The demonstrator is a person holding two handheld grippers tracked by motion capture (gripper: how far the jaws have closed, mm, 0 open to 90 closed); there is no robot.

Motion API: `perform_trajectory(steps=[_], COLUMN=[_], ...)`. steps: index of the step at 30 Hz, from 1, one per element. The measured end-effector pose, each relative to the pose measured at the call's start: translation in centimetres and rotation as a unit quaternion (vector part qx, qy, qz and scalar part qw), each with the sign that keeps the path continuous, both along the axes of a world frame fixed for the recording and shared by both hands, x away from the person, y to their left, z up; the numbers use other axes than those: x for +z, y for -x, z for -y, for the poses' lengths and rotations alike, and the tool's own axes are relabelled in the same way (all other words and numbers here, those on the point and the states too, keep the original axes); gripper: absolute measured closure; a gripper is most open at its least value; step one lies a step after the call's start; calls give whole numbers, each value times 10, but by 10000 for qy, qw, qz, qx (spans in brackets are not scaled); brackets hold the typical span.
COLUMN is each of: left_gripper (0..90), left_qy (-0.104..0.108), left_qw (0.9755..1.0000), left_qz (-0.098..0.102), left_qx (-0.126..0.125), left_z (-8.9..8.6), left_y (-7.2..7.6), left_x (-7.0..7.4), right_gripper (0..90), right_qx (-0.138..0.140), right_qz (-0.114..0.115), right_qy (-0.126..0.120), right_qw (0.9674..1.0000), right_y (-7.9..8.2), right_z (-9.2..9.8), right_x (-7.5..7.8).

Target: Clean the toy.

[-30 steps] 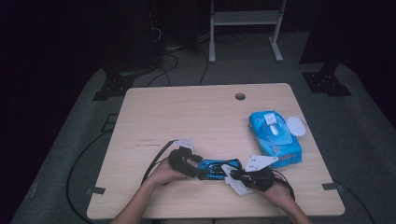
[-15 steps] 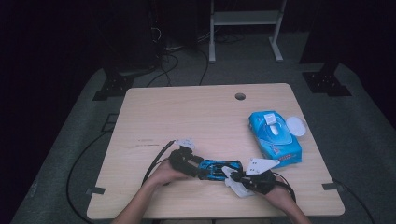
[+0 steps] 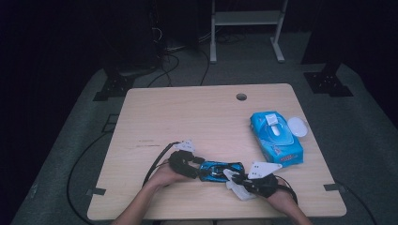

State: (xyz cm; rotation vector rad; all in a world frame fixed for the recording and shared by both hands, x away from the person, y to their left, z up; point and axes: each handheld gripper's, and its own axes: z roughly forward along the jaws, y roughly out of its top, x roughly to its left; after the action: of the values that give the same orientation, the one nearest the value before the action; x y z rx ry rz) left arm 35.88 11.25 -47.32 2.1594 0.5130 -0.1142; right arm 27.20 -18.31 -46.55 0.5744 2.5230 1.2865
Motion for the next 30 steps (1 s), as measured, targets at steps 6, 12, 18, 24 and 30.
perform_trajectory(steps=[6,12,18,24,30], left_gripper=[348,311,335,356,442], left_qy=[34,67,151,139,274], left_qw=[9999,9997,9992,9993,9994], left_qz=[-123,-229,-306,-306,-16], left_qx=[-1,-47,-188,-185,-198], left_z=[-1,0,4,5,-1], left_y=[-3,-4,-3,-2,7], left_x=[-2,-3,-4,-3,4], right_gripper=[859,860,860,860,860], right_qx=[15,64,77,68,105], right_qz=[51,92,94,114,122], right_qy=[12,0,7,1,43], right_qw=[10000,9999,9999,9999,9999], right_y=[2,6,7,8,13], right_z=[0,1,0,1,0], right_x=[0,-1,-1,-1,-2])
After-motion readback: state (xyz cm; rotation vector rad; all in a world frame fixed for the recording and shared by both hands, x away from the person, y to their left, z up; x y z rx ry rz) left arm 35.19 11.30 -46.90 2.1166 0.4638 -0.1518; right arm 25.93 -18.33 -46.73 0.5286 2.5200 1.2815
